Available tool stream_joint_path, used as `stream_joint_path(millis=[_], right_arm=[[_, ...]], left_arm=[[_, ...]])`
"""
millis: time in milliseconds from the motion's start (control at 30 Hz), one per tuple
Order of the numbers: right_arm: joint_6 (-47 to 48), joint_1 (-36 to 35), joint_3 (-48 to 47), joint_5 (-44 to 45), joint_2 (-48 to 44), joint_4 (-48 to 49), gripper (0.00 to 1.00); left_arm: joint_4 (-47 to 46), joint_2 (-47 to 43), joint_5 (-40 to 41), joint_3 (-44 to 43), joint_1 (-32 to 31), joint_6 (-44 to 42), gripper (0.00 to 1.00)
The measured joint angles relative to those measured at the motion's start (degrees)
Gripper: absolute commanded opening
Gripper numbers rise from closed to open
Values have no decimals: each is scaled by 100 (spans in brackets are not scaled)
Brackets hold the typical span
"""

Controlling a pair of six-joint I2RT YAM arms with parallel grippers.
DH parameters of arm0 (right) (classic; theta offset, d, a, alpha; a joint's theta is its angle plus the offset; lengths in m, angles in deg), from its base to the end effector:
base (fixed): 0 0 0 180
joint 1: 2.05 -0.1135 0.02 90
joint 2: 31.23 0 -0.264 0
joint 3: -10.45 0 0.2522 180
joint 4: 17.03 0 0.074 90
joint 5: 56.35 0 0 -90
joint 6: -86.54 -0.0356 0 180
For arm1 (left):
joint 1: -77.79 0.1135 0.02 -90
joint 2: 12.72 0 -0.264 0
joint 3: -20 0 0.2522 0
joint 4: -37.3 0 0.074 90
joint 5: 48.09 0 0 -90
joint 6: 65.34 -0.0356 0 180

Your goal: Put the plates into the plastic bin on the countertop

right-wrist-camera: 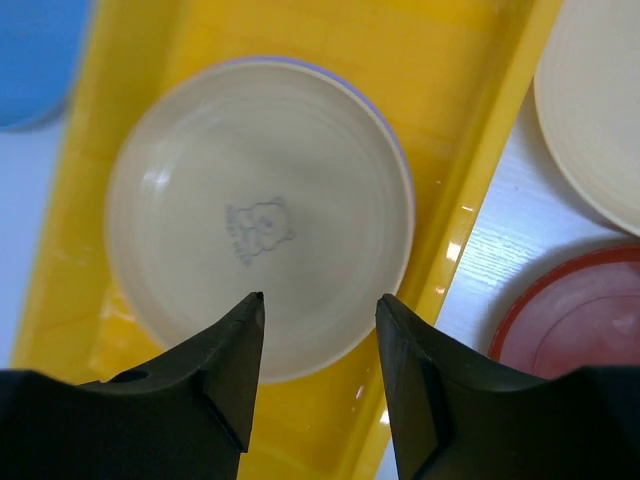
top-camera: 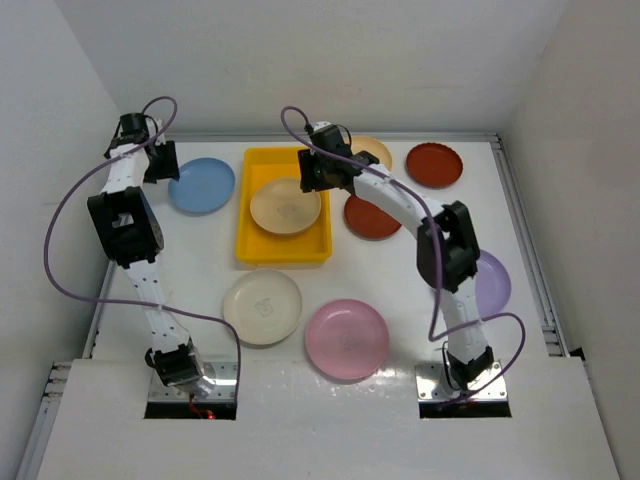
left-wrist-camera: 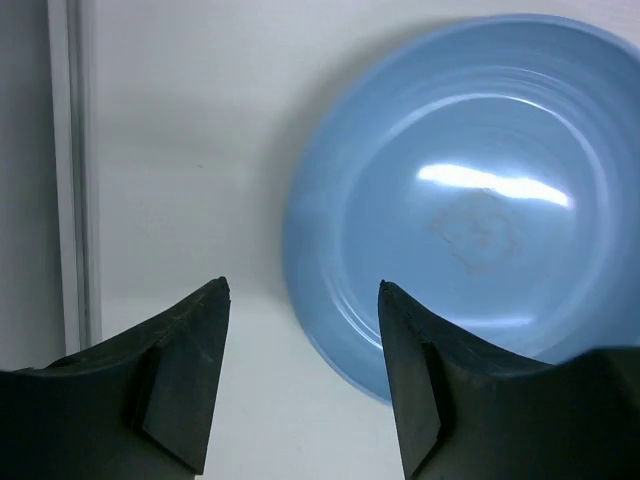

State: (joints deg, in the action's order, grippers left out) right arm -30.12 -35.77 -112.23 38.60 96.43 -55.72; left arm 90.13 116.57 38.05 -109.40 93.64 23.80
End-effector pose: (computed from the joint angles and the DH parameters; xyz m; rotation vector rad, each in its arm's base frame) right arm 0.4273 0.2815 0.2250 -0.1021 2.3664 0.4211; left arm 0.4871 0.1358 0.2312 -0.2965 2.4706 0.0390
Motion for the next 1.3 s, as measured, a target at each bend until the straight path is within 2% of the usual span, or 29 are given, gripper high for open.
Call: stream_joint_path(millis=[100,267,367,400,433,500,533,767,933,1133,1300], right_arm=[[262,-133,273,4,-730,81,49],[468,-284,748,2,-1851,219,49],[529,-284,1150,31,-2363,188,49],[546,-284,1335,63,-2520,166,49],[553,-280,1469,87,-2625,109,49],[566,-271,1746,160,-2798,37,49],[564,-258,1921,221,-2885,20,49],[264,7,2905,289,-3432,-275,49],[-17,332,3370,247,-3888,-348,48],[-136,459,3834,267,-4400,-326,48],[-186,461,4070,304,-4605,-286,48]], left_arm=[[-48,509,39,-345,151,87,64],[-109,1126,138,-643,48,219,62],[-133,1172,92,-680,-9,247,45],[-146,1172,42,-678,-11,260,28],[-162,1174,52,-667,-11,260,18],[-210,1145,-127,-623,0,291,2],[-240,1102,-223,-577,26,306,0],[-173,962,-866,-407,291,461,0],[225,501,-920,-549,446,426,0],[289,-951,-824,-874,302,258,0],[66,-1961,-1167,-1056,-352,221,0]])
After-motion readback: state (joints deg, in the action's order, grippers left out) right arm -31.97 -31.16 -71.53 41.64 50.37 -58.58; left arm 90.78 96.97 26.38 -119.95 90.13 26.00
